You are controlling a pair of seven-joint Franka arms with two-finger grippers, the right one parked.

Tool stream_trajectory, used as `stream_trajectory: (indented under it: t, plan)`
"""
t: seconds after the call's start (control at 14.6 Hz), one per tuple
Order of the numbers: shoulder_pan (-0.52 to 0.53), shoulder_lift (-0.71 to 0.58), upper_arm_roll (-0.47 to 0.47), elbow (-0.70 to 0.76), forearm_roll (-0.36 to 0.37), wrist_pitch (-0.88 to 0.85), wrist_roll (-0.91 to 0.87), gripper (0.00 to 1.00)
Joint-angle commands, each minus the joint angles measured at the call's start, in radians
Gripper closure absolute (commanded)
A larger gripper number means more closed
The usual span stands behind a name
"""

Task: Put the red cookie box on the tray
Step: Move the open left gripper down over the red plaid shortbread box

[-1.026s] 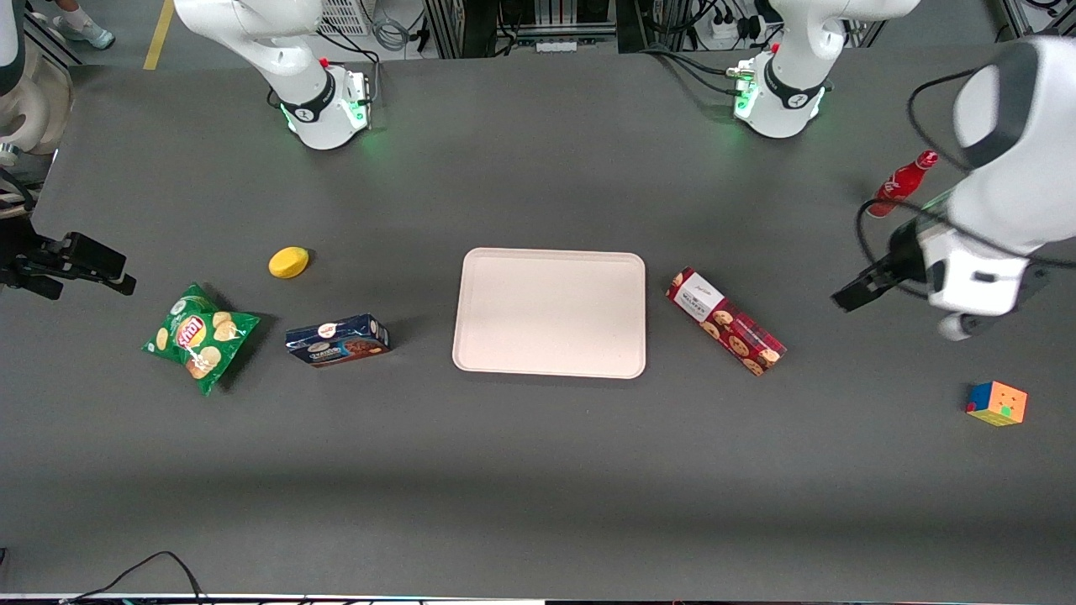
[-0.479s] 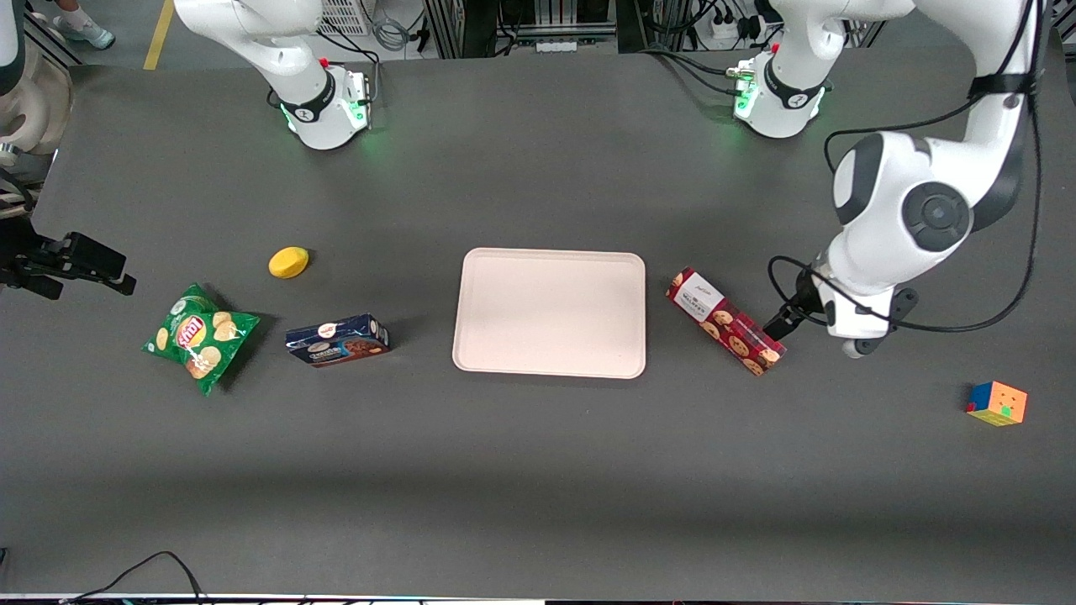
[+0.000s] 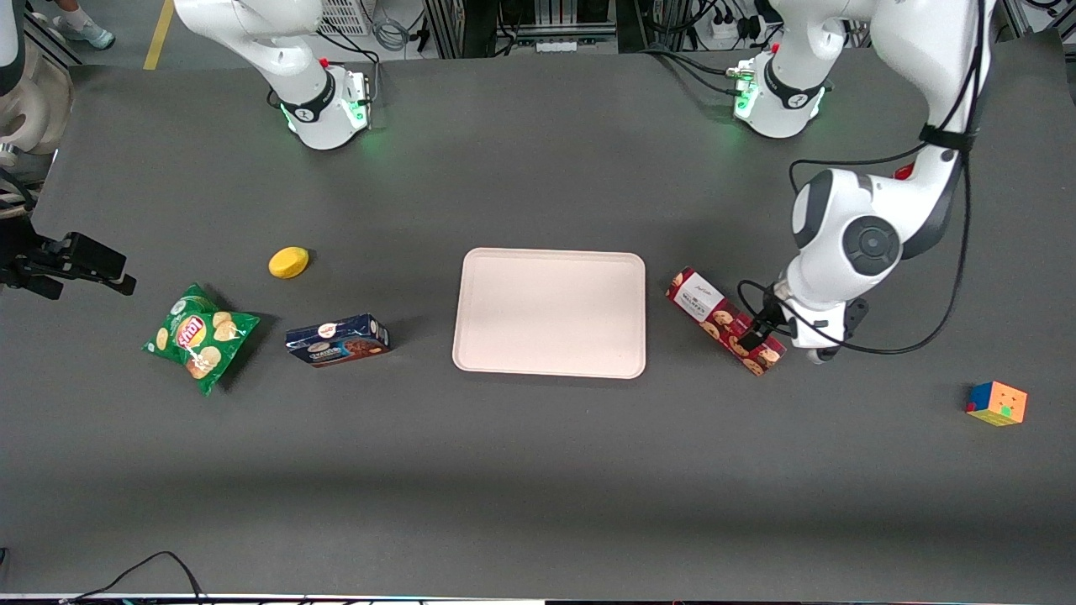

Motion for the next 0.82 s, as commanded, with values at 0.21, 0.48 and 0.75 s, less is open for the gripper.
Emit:
stream_trajectory:
  t: [0.21,0.48,0.75]
  plan:
    - [-0.032,0.059,0.002,-0.045,0.001,0.113,-0.051,0.05]
    - [-0.032,0.074,-0.004,-0.043,0.001,0.110,-0.059,0.38]
    - [-0.034,0.074,-0.026,-0.039,0.004,0.112,-0.112,0.59]
